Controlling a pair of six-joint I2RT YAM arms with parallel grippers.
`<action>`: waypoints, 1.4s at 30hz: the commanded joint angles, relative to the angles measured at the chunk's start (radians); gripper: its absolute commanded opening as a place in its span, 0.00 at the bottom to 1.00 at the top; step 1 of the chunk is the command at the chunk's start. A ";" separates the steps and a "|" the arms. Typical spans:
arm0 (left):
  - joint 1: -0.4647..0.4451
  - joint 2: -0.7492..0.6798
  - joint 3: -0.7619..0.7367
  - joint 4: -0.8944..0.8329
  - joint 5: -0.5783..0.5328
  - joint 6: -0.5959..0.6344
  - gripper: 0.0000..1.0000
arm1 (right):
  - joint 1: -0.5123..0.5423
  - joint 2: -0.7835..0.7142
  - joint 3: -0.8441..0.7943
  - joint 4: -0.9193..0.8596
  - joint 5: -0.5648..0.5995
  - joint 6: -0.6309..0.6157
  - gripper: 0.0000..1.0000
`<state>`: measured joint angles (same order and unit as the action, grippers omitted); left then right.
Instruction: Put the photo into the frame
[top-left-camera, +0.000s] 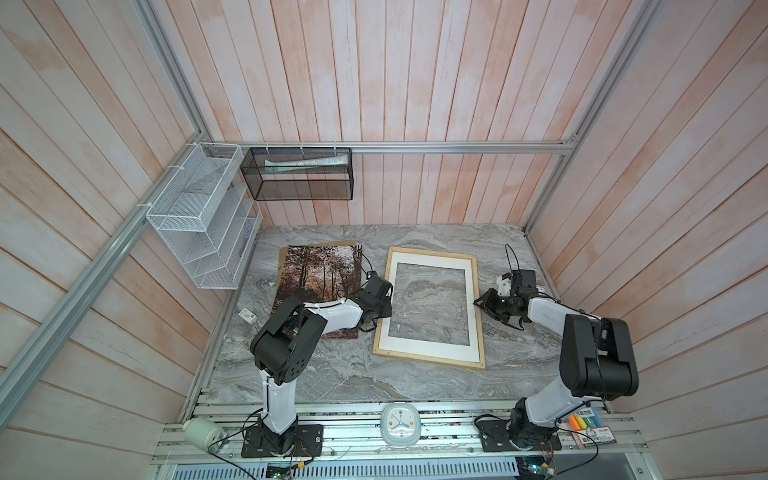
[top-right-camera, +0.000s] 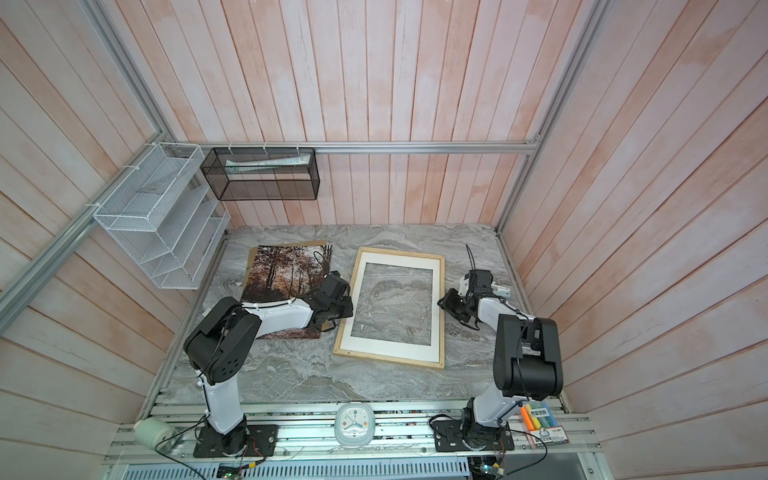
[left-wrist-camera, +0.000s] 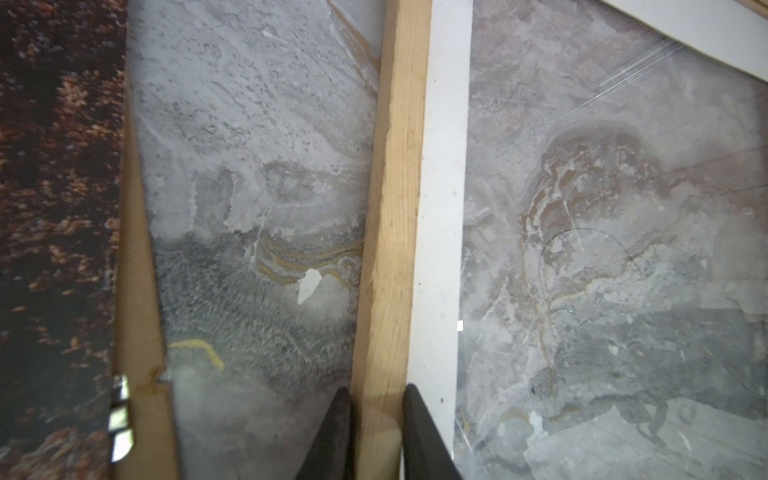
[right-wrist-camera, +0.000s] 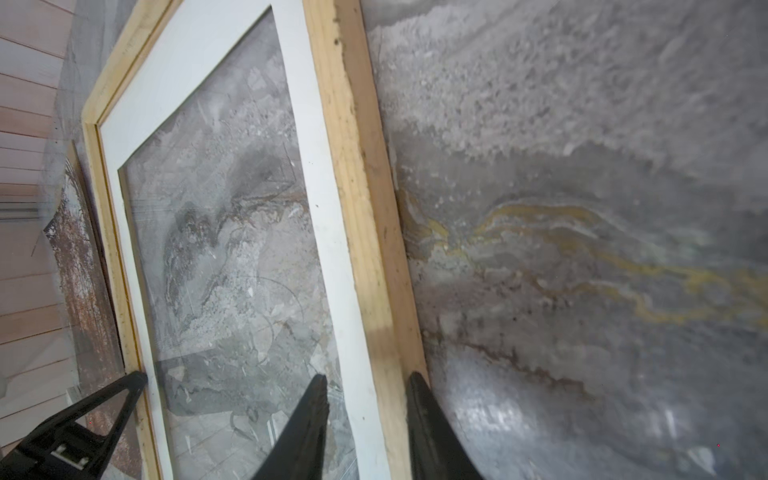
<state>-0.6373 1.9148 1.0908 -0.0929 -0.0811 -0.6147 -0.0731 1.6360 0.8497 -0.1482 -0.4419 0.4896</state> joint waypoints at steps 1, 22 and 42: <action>-0.005 -0.008 -0.022 -0.013 0.046 -0.026 0.23 | 0.021 0.010 0.041 -0.001 -0.045 -0.025 0.33; -0.013 -0.045 -0.019 -0.047 0.043 -0.007 0.36 | 0.392 -0.545 -0.311 -0.270 0.326 0.243 0.38; -0.021 -0.057 -0.023 -0.060 0.039 -0.003 0.31 | 0.429 -0.472 -0.312 -0.241 0.394 0.259 0.43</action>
<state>-0.6491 1.8881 1.0760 -0.1387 -0.0517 -0.6250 0.3687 1.1687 0.4992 -0.3363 -0.1139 0.7650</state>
